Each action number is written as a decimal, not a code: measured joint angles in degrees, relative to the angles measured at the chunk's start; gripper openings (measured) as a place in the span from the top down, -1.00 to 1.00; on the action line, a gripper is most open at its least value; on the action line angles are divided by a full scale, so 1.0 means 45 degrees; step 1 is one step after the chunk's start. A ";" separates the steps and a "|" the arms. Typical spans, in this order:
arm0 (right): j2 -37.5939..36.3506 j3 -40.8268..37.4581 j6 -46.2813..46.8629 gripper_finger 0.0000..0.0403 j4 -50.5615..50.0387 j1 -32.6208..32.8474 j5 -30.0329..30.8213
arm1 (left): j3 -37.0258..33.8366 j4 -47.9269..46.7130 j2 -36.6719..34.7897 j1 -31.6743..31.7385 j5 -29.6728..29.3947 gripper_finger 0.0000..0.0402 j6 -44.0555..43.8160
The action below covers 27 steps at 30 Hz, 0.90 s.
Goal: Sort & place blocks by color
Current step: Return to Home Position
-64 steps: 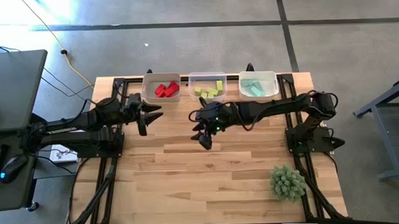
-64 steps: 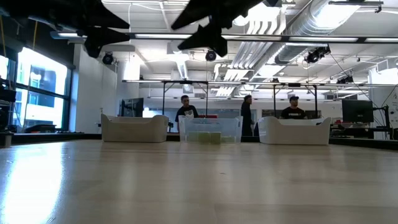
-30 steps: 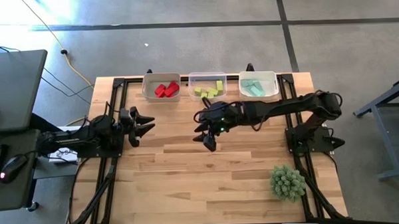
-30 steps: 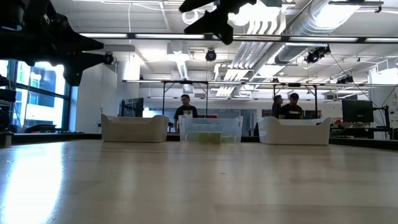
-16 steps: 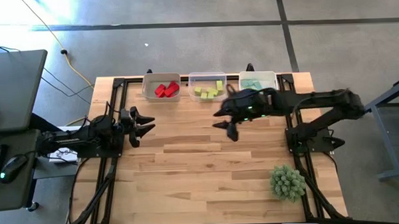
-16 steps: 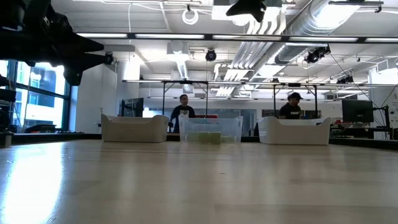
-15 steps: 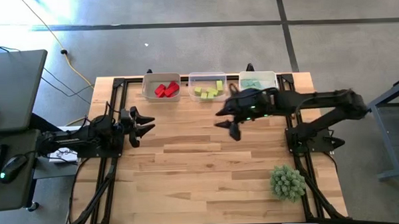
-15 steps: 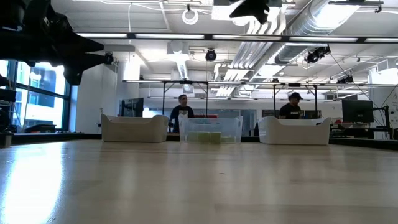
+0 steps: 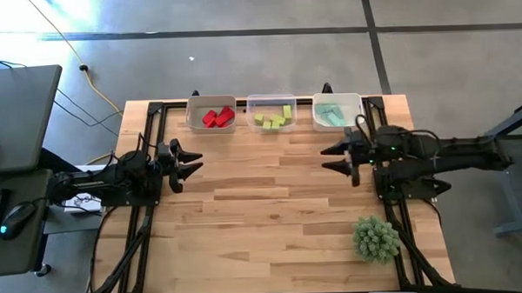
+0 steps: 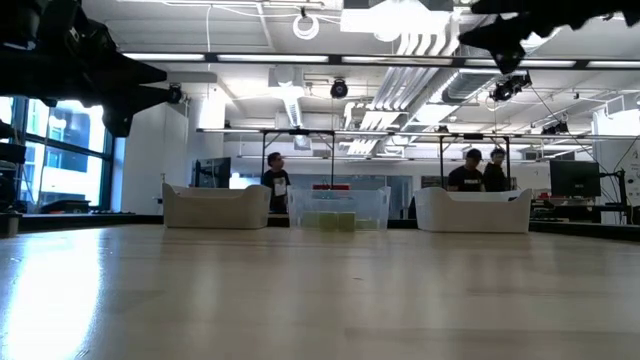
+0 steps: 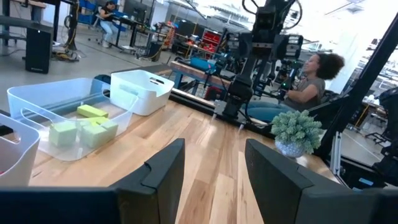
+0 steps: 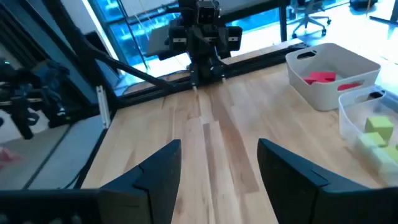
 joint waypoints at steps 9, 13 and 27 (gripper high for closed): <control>-0.3978 -0.2667 0.0212 0.02 0.0083 0.0000 -0.0069 | 0.0005 0.0001 0.0000 0.0000 0.0004 0.21 -0.0001; -0.5196 -0.3478 -0.0113 0.02 0.0101 0.0000 0.0156 | 0.0005 0.0000 0.0000 0.0000 -0.0004 0.21 0.0000; -0.8134 -0.6104 0.0410 0.02 0.1200 0.0000 0.0150 | 0.0010 0.0000 0.0000 0.0000 -0.0013 0.21 -0.0005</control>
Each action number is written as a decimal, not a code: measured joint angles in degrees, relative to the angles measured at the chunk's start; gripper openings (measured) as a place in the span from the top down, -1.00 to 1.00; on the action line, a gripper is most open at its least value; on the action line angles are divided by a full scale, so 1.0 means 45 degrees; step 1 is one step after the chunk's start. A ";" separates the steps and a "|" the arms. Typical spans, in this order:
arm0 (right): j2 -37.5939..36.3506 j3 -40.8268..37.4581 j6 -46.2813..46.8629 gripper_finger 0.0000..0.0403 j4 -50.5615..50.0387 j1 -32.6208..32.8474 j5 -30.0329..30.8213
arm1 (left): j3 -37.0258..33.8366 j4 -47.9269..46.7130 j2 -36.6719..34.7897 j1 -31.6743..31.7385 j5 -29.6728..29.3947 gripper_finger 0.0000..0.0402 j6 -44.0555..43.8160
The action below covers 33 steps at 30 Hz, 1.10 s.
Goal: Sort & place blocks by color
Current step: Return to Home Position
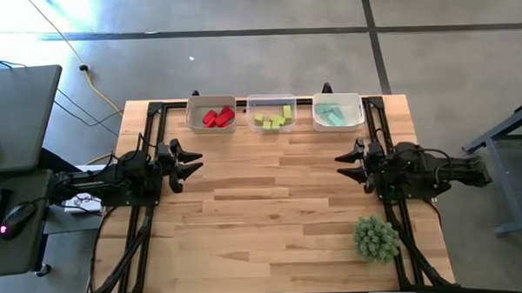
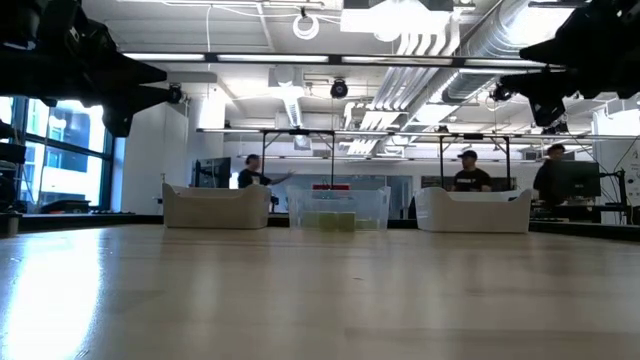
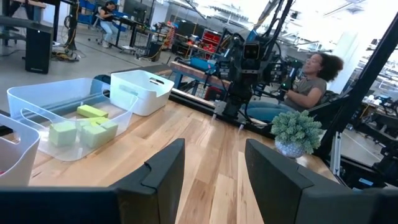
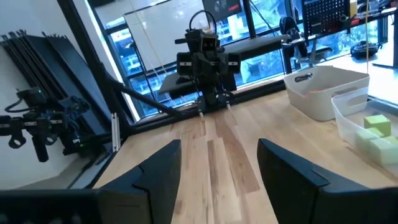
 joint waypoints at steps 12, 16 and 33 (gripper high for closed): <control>0.0055 -0.0413 0.0246 0.02 0.0319 0.0000 0.0032 | 0.0005 0.0000 0.0000 0.0005 0.0000 0.21 0.0000; 0.0055 -0.0414 0.0299 0.02 0.0002 0.0000 0.0041 | 0.0005 0.0000 0.0000 0.0004 0.0000 0.21 0.0000; 0.0089 -0.0609 0.1756 0.02 -0.0310 0.0000 0.0435 | 0.0005 0.0000 -0.0001 0.0001 0.0000 0.21 0.0000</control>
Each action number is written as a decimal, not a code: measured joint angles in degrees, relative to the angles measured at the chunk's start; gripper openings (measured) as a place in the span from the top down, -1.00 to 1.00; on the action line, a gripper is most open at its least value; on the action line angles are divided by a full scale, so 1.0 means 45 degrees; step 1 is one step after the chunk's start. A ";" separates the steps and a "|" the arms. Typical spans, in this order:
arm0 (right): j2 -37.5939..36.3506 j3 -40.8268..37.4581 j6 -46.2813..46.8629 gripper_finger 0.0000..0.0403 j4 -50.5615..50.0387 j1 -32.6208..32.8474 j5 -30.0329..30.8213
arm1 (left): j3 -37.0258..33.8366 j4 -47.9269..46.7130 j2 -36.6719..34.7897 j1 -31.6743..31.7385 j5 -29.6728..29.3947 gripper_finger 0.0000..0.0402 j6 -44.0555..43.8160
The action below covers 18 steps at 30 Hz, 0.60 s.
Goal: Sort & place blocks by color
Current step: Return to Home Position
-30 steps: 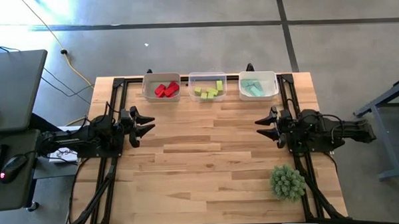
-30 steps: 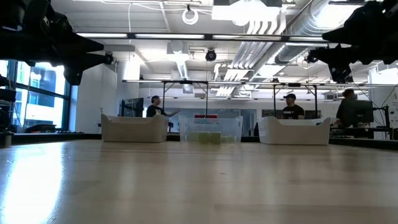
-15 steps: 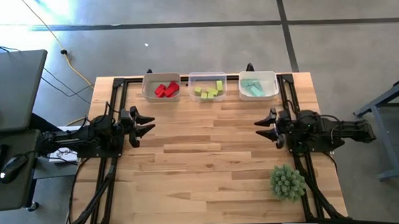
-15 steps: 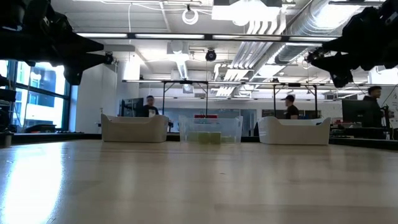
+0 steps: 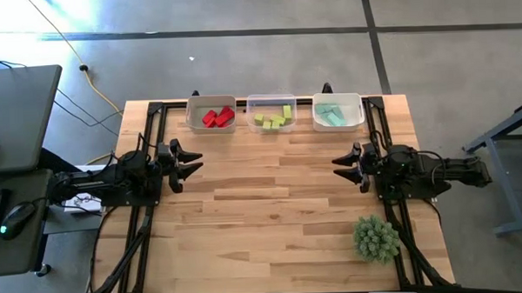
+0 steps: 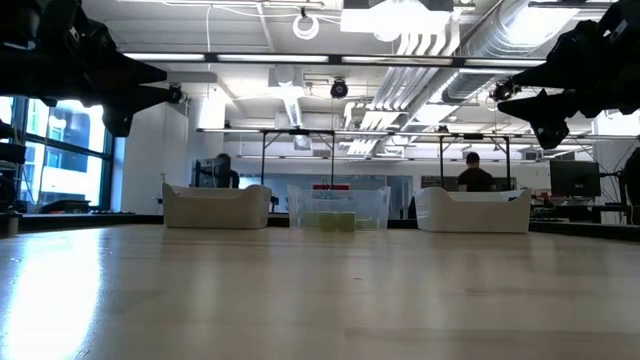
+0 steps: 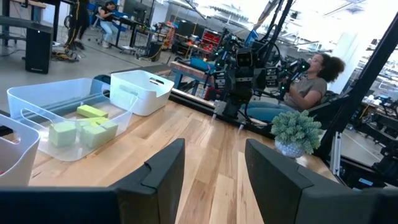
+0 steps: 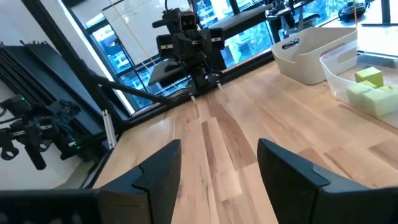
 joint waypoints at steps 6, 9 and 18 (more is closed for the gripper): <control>0.0005 0.0000 -0.0608 0.02 -0.0010 0.0000 0.0000 | 0.0000 0.0000 0.0000 0.0000 0.0000 0.21 0.0000; 0.0005 0.0000 -0.0973 0.02 -0.0010 0.0000 0.0000 | 0.0000 0.0000 0.0001 0.0002 0.0000 0.21 0.0000; 0.0005 0.0000 -0.1138 0.02 -0.0015 0.0000 0.0000 | 0.0000 0.0000 0.0000 0.0002 0.0000 0.21 0.0000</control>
